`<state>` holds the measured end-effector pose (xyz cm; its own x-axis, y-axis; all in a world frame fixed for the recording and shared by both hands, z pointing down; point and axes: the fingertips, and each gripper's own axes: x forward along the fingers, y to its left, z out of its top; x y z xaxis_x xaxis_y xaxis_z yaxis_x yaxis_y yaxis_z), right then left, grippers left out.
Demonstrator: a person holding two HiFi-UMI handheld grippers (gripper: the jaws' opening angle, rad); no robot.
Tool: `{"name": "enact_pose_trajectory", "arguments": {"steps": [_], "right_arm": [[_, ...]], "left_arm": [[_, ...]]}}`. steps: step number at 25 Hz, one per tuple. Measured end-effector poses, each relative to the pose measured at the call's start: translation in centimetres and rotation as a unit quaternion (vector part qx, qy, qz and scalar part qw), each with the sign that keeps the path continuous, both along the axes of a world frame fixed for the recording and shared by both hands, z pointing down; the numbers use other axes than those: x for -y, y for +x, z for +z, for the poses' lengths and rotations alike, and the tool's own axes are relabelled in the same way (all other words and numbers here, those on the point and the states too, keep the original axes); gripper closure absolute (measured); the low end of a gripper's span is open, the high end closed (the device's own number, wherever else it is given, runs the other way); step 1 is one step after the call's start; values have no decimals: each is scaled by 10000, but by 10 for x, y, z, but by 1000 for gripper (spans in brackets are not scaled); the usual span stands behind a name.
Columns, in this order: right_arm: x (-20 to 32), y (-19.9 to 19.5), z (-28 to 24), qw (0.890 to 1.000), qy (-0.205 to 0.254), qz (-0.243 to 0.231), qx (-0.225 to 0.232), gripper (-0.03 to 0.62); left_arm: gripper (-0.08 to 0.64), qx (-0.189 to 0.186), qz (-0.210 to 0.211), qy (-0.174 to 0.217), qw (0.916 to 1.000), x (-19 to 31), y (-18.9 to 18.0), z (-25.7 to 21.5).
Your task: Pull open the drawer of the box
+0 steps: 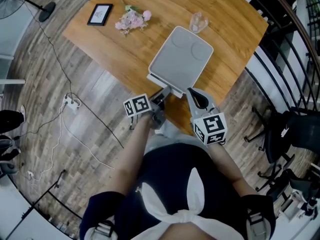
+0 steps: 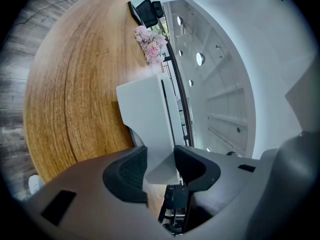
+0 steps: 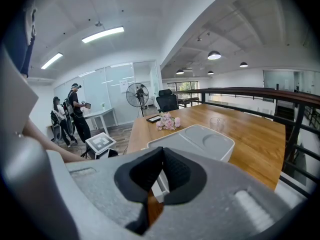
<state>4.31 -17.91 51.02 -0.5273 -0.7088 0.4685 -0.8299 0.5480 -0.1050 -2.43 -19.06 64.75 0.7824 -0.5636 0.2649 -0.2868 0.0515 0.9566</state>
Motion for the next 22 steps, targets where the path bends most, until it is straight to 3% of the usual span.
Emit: {"name": "enact_pose_trajectory", "arguments": {"steps": [22], "right_arm": [[-7, -9, -5, 10000, 58, -49, -31, 594]], "left_arm": [[371, 60, 62, -58, 9999, -23, -12, -2]]}}
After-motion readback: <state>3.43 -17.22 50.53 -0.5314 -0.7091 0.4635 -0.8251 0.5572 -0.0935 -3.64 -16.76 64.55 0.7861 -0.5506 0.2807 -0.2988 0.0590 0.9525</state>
